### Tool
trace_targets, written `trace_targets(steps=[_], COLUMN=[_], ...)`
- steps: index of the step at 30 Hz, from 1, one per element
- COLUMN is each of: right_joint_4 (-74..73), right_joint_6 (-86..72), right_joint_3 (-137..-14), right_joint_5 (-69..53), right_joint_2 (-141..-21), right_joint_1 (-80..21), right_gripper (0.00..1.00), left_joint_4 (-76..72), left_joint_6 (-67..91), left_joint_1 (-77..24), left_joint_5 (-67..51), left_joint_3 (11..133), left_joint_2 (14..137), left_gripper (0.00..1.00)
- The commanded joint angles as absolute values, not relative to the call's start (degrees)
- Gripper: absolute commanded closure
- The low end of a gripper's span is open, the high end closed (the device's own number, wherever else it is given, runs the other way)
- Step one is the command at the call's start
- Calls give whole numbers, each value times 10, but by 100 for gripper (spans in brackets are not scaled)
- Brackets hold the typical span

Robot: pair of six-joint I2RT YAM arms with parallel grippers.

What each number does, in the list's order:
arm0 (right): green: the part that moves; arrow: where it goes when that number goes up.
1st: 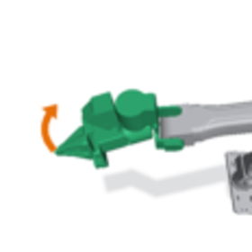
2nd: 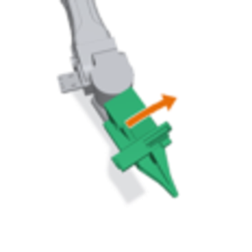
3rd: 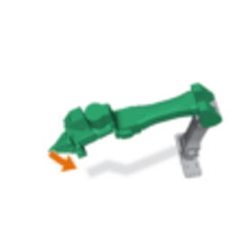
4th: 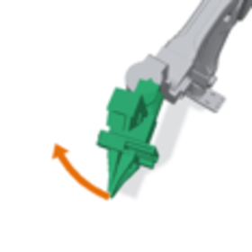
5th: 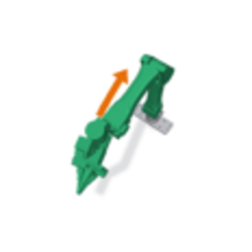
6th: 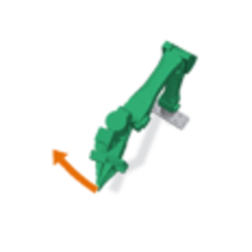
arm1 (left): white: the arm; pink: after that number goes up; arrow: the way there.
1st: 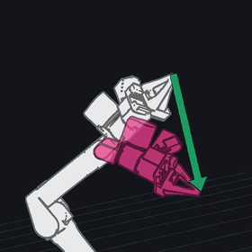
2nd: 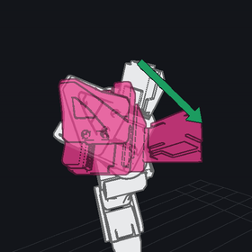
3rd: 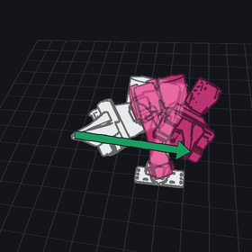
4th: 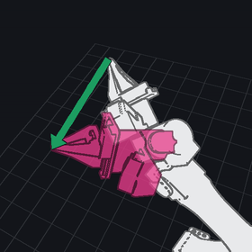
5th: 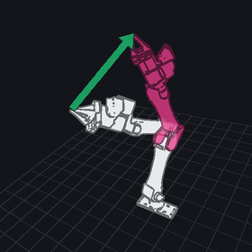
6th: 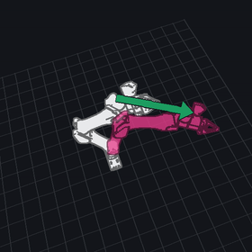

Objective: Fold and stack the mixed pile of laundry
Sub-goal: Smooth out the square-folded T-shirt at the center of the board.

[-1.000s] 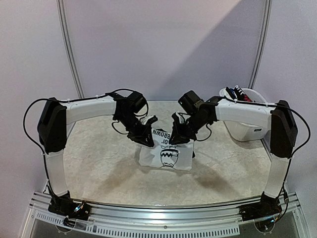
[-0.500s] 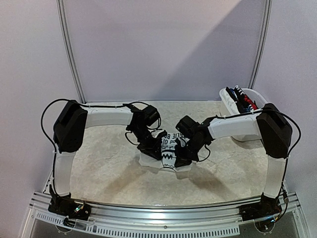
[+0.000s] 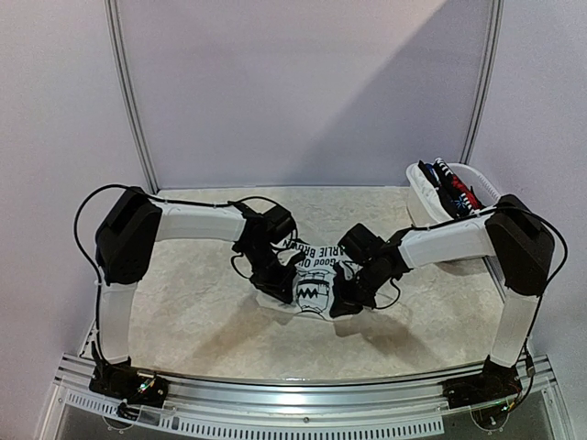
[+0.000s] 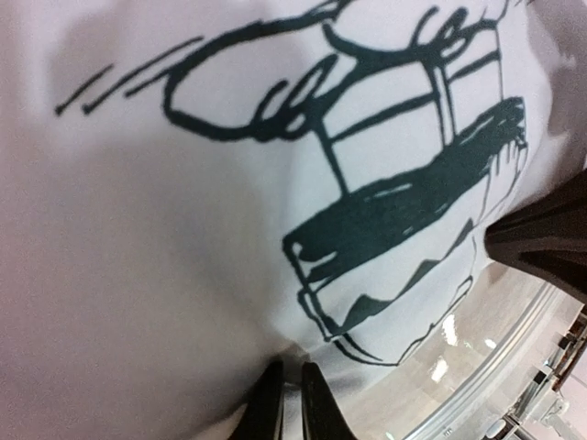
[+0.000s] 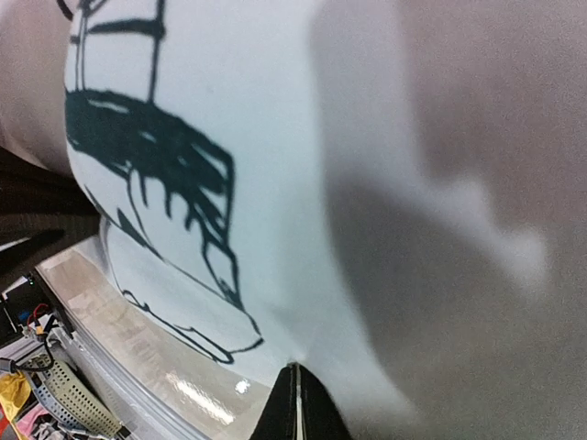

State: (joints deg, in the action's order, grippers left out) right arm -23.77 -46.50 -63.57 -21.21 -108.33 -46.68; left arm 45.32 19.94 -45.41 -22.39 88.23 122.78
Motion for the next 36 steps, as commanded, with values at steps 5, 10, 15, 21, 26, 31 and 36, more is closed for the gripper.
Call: trace_targets(steps=[5,10,15,21,26,31,36], right_joint_4=[-350,-406,-440,-439,-457,-462,-460], right_joint_6=[-466,-443,-421,-432,-415,-396,-371], right_joint_3=[-614,-677,-752,-805,-865,-906,-934], right_joint_5=[-156,-150,-144,-144,-146,-157,-177], right_joint_2=[-1033,-1011,-1009,-1031,-1085,-1142,-1193], right_joint_1=[-464,-464,-457,-414,-386,-354,-318], right_gripper=[96,96,96,93,89,89,90], left_joint_4=[484,516,542,558,562,565,561], left_joint_6=[190,196,203,195,182,176,171], left_joint_1=[-458,-453,-432,-401,-388,-384,-384], left_joint_5=[-154,-161,-168,-178,-184,-188,-189], left_joint_3=[875,916,973,1017,1041,1049,1037], left_joint_2=[1188,1157,1148,1179,1209,1235,1247], left_gripper=[92,90,89,88,88,88,89])
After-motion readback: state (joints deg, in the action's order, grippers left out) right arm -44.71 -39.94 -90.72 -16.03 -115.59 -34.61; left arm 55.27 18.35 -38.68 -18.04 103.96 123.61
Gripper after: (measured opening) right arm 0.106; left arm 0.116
